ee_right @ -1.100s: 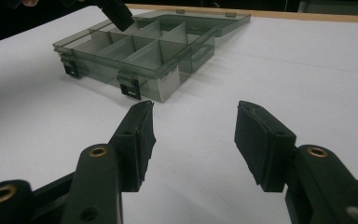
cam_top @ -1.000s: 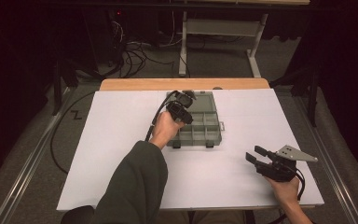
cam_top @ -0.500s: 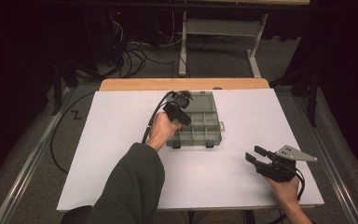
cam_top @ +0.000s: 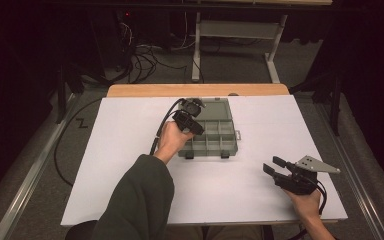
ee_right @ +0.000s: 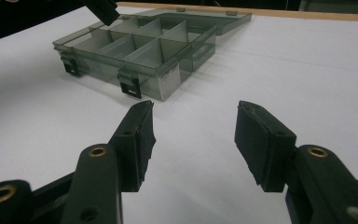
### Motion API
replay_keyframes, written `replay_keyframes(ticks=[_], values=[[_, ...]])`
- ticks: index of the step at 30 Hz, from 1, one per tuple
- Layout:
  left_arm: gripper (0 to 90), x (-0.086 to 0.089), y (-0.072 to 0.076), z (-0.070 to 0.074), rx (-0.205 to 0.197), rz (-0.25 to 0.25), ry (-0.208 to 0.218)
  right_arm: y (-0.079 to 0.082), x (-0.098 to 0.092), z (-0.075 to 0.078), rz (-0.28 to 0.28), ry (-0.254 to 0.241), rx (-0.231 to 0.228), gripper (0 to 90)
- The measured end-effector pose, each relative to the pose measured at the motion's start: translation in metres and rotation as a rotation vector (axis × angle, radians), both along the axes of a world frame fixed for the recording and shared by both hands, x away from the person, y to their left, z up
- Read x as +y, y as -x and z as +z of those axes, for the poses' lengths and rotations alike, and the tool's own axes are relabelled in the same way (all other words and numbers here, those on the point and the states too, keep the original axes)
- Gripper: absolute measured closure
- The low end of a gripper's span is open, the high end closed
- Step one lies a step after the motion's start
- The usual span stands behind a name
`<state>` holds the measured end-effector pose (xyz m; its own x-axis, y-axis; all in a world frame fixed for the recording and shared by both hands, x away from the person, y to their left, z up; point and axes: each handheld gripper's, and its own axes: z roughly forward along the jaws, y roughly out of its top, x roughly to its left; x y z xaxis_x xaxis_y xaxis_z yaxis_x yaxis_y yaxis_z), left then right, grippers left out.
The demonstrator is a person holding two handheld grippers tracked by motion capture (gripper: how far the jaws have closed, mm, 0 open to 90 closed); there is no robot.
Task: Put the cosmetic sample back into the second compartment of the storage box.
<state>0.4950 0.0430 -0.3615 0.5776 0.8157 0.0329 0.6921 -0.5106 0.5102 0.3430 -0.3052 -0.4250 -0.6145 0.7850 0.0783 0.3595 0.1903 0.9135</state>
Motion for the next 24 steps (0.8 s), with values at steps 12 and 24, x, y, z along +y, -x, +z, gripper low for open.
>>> replay_keyframes(ticks=[12,24], values=[[46.0,0.006,0.007,0.004,-0.015,-0.01,0.027,0.0,0.0,-0.001,0.001,-0.001,0.003,48.9],[44.2,0.018,0.011,0.005,-0.022,0.007,0.038,-0.001,-0.001,-0.001,-0.003,-0.003,0.006,48.9]])
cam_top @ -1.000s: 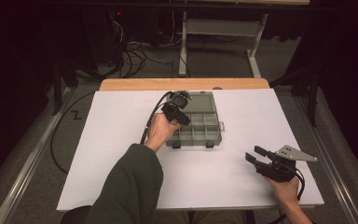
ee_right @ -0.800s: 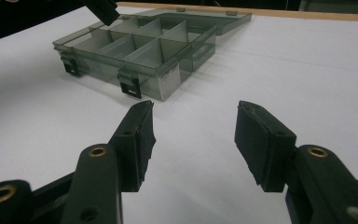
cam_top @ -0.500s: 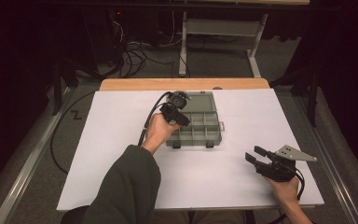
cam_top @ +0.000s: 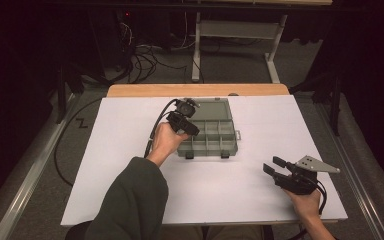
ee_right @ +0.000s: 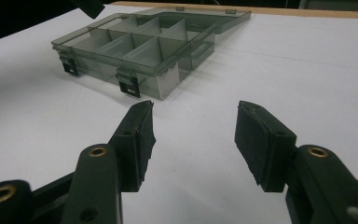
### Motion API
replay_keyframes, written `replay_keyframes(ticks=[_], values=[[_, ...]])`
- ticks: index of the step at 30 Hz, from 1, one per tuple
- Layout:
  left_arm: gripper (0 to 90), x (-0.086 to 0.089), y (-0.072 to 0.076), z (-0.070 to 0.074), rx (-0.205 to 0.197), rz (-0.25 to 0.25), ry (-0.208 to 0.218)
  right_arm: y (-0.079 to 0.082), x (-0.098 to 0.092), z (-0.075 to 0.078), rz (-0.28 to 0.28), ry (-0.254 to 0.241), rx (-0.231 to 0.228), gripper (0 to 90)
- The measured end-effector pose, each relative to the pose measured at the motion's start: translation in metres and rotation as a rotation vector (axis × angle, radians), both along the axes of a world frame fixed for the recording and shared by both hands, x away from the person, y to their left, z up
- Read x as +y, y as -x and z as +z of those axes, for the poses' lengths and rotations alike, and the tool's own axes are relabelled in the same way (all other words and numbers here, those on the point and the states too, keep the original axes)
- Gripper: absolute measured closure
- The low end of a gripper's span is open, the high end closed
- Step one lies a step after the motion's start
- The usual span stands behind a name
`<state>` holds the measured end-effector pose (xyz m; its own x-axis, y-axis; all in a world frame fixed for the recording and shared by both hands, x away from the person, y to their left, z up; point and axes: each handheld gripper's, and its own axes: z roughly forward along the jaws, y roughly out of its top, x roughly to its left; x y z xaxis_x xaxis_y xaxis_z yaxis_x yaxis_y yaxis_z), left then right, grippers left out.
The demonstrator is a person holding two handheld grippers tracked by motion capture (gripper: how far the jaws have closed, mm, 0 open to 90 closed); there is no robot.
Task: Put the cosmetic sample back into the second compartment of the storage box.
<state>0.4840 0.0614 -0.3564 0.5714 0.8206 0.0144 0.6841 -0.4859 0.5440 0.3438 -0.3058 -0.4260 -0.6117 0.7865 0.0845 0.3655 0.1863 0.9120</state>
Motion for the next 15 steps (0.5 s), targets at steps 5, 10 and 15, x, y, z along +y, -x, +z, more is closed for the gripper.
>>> replay_keyframes(ticks=[5,10,15], values=[[43.0,0.004,0.003,0.002,0.001,0.007,0.004,0.0,0.0,0.0,-0.002,0.001,-0.002,48.9],[42.2,0.008,0.009,0.005,-0.024,0.014,0.007,0.0,0.001,0.0,-0.001,0.006,-0.003,48.9],[42.1,0.016,0.014,0.004,-0.031,0.018,0.01,0.0,0.001,-0.001,-0.003,0.008,-0.002,48.9]])
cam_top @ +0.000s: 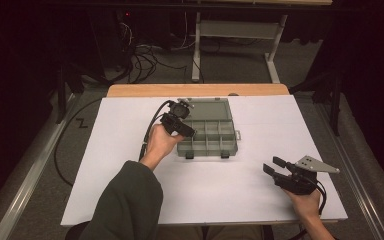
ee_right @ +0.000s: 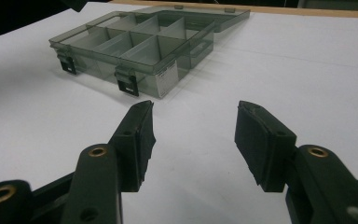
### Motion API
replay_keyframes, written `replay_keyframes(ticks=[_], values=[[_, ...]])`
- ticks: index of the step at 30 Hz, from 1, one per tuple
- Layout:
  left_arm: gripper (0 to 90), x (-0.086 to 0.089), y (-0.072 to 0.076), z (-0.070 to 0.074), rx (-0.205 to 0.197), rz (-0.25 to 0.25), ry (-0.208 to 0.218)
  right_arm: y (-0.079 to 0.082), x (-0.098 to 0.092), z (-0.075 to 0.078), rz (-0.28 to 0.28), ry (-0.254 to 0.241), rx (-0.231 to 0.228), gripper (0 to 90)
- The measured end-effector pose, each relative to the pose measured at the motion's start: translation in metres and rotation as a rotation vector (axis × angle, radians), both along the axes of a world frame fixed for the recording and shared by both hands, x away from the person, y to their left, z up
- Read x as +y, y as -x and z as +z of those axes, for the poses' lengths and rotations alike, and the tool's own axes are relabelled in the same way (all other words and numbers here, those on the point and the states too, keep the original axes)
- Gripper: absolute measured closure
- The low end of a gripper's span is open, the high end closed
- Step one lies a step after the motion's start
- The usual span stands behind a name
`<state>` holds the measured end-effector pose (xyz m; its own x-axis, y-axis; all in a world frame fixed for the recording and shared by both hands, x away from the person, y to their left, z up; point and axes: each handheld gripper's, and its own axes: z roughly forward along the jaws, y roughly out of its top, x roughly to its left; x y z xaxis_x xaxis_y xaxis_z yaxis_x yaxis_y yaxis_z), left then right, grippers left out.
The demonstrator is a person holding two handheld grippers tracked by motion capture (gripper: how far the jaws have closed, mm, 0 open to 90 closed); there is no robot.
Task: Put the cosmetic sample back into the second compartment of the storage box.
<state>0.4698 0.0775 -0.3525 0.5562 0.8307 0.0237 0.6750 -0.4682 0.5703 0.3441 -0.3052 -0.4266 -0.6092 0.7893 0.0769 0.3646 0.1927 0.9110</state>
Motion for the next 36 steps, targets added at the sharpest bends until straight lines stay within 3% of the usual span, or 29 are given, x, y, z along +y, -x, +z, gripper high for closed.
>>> replay_keyframes(ticks=[28,36], values=[[42.3,0.02,0.016,0.001,-0.025,0.025,0.04,0.0,0.0,0.001,0.0,-0.003,-0.004,48.8],[42.0,0.025,0.019,-0.001,-0.036,0.038,0.026,0.0,-0.001,0.0,0.001,-0.009,-0.003,48.5]])
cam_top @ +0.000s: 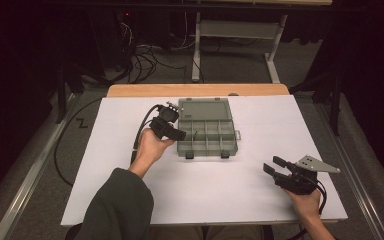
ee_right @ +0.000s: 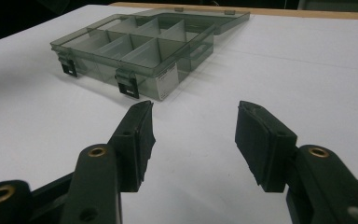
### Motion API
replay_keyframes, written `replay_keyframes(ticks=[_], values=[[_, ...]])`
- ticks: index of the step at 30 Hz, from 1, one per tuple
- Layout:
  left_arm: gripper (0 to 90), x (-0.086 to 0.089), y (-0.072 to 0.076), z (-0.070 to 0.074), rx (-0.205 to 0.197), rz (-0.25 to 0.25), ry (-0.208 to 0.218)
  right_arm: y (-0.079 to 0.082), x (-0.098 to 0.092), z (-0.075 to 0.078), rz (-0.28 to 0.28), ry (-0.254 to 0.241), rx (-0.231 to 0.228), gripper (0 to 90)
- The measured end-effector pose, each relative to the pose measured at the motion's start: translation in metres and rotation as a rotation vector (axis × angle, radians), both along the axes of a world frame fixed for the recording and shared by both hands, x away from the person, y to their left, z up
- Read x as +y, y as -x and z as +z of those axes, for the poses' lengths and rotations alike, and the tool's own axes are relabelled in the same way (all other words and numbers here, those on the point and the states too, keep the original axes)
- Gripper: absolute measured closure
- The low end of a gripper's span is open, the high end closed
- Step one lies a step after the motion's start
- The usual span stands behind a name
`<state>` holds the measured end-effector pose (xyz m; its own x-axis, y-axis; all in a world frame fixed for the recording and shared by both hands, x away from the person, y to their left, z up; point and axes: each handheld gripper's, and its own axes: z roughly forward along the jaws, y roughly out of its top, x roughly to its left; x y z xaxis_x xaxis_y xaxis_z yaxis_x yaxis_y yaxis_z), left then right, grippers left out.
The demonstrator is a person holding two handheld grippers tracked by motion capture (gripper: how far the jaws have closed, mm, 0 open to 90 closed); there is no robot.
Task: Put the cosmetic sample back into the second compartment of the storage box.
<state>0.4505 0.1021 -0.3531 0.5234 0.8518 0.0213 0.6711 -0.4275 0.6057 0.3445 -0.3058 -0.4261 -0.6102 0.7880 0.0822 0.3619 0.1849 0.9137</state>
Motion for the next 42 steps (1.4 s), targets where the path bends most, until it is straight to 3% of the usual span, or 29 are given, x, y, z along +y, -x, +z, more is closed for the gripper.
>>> replay_keyframes(ticks=[11,18,29,42], values=[[41.9,0.007,0.003,-0.006,0.01,0.005,0.0,-0.002,-0.002,-0.001,-0.008,-0.008,0.009,48.4],[41.7,0.01,0.011,-0.003,-0.008,0.002,-0.014,-0.003,0.0,0.0,-0.01,0.001,0.003,48.5],[41.7,0.022,0.024,-0.005,-0.015,0.008,0.006,-0.004,-0.001,-0.001,-0.018,0.011,0.006,48.6],[40.5,0.029,0.027,-0.01,-0.01,0.029,0.015,-0.004,0.0,-0.002,-0.018,0.014,0.008,48.6]])
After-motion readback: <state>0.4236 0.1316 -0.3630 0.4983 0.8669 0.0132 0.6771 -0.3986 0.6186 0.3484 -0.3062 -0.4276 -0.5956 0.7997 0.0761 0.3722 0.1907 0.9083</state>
